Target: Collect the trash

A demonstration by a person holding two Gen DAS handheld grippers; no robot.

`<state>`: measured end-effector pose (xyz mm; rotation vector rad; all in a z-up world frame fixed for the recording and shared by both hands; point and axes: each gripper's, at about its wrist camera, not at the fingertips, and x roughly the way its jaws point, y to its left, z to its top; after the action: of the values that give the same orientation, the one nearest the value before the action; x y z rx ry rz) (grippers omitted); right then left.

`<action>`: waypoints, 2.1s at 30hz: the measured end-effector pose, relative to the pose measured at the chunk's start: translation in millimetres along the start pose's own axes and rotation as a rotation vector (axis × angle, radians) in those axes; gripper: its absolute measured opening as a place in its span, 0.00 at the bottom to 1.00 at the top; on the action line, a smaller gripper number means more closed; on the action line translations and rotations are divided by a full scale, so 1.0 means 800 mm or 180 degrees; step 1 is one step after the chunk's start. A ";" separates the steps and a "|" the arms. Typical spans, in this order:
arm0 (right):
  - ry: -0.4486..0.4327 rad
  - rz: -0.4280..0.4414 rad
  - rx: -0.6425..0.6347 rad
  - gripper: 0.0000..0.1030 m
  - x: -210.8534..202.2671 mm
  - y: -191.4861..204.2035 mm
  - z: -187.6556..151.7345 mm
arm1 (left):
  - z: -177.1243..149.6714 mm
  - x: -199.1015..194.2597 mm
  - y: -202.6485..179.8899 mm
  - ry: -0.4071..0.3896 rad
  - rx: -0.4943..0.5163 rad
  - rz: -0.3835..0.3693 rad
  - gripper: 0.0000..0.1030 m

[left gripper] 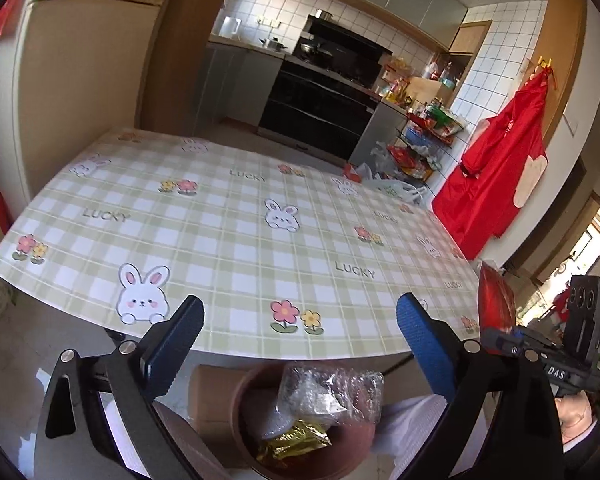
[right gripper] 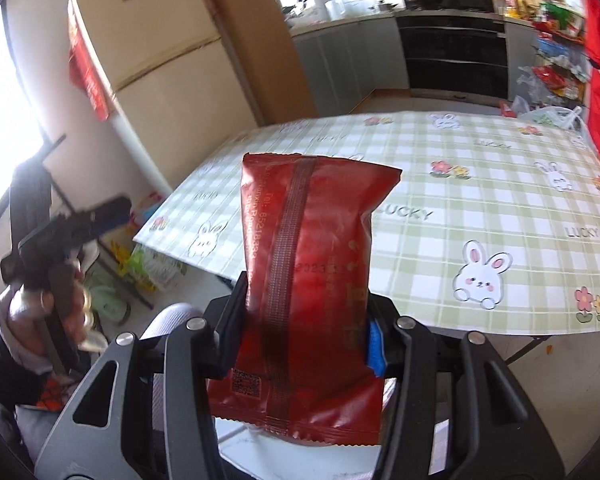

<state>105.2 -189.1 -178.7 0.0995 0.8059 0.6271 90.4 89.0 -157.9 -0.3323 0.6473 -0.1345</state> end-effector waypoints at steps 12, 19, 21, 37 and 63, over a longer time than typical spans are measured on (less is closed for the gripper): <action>0.0469 0.0209 -0.0179 0.66 0.047 0.052 -0.015 | 0.005 -0.025 0.024 -0.0132 0.0059 0.0284 0.94; 0.0356 0.0056 -0.0042 0.90 0.036 0.050 -0.006 | 0.001 -0.029 0.021 -0.0118 0.0041 0.0273 0.94; 0.0262 -0.0055 0.0021 0.94 0.026 0.046 0.001 | 0.001 -0.030 0.016 -0.0110 0.0084 0.0289 0.94; -0.0444 -0.0974 -0.0196 0.94 -0.080 0.052 0.063 | 0.047 -0.063 -0.076 -0.0315 0.0635 0.0103 0.94; -0.1086 -0.1442 -0.0074 0.94 -0.165 0.050 0.076 | 0.058 -0.105 -0.164 -0.0844 0.1295 0.0151 0.94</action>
<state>59.3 -221.1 -38.7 -0.0001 0.4661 0.1813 50.1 -3.1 -30.1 0.0583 0.3527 -0.1698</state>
